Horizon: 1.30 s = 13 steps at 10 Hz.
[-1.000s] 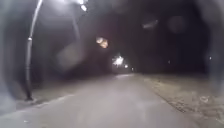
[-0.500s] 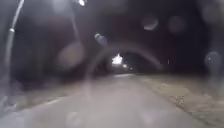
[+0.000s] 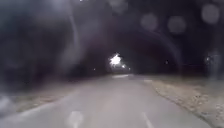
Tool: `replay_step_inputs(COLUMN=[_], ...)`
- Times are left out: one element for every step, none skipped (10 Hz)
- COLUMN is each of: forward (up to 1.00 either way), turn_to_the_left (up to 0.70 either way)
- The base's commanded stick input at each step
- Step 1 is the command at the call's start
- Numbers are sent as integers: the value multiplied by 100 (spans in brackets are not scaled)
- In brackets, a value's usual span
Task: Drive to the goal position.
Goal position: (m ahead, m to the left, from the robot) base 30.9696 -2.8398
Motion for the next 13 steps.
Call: replay_step_inputs(forward=[100,100,100,100,100,100,100,100,100,100,100,100,100], turn_to_the_left=[0,0,0,0,0,0,0,0,0,0,0,0,0])
